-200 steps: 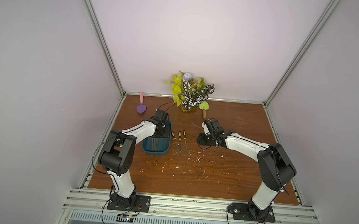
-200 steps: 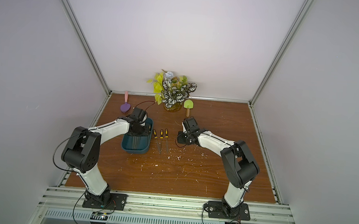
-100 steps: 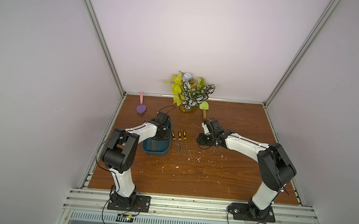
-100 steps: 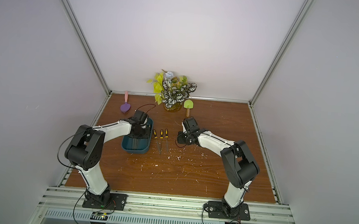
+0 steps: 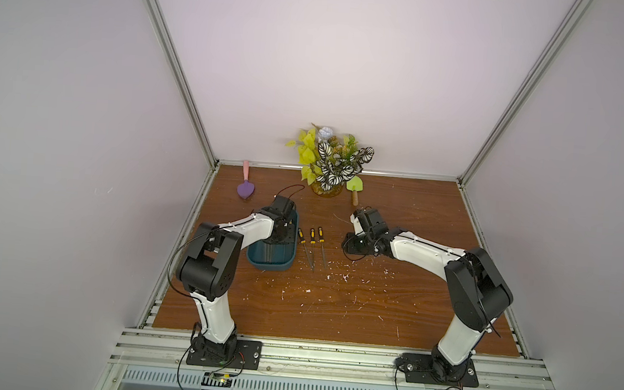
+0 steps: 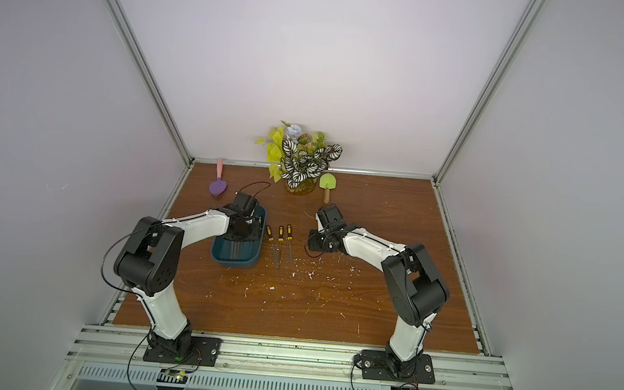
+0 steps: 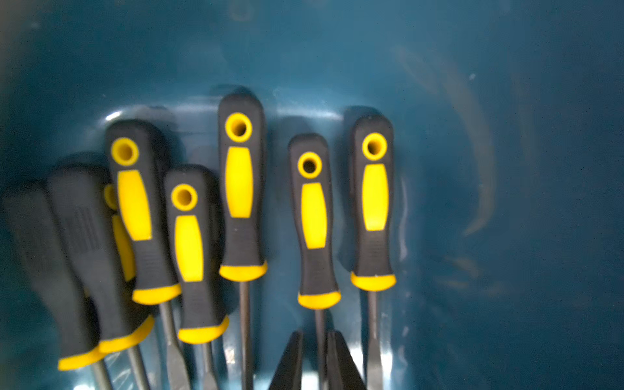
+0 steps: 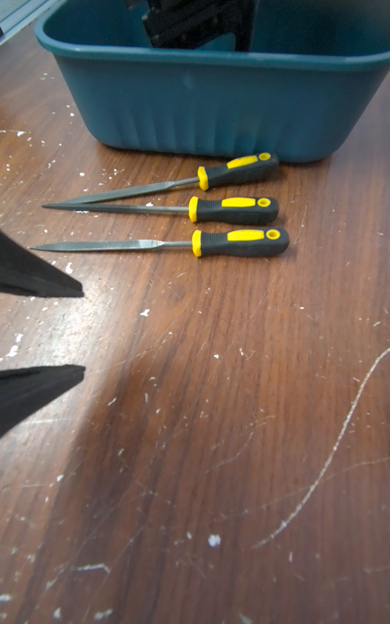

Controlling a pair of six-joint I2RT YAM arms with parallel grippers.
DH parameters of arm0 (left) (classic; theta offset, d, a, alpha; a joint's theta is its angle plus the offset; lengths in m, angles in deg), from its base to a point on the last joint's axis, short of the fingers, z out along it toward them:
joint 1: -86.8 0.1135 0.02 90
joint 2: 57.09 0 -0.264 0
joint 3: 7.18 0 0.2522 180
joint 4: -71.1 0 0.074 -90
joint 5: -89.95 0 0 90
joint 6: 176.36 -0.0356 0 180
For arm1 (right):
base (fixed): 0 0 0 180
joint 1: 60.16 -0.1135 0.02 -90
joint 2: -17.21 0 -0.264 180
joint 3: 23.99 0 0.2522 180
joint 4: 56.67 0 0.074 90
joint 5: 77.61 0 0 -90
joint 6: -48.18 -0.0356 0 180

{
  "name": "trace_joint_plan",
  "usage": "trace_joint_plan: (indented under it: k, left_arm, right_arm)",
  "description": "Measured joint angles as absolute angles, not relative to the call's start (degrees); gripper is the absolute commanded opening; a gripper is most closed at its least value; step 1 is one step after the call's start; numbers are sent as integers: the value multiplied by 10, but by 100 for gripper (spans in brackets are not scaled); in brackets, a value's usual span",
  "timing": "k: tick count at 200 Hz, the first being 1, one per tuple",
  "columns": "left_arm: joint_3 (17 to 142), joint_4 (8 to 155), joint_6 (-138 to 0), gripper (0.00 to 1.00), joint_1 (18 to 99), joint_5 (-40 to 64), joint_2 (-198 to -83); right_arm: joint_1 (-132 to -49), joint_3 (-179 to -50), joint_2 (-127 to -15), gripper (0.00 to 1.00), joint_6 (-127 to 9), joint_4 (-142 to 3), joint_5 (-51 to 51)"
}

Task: Take the file tool out of the storage box
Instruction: Pick up the file tool from the storage box.

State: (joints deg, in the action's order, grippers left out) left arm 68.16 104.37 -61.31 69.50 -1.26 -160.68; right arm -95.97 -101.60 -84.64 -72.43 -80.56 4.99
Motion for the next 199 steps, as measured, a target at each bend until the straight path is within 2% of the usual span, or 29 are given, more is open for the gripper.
trace_joint_plan:
  k: [23,43,120,163,199]
  left_arm:
    - [682,1043,-614,15,695,-17,-1607]
    - [682,1042,-617,0,695,-19,-1608]
    - [670,1049,-627,0,695,-27,-1588]
    - [617,1019,-651,0,695,-3,-1460]
    - [570,942,-662,0,706,84,-1376]
  right_arm:
    - [-960,-1016,-846,40,-724,-805,48]
    - [-960,-1016,-846,40,-724,-805,48]
    - [-960,-1013,-845,40,-724,-791,46]
    - [-962,-987,-808,41,-723,-756,35]
    - [-976,-971,-768,44,-726,-672,-20]
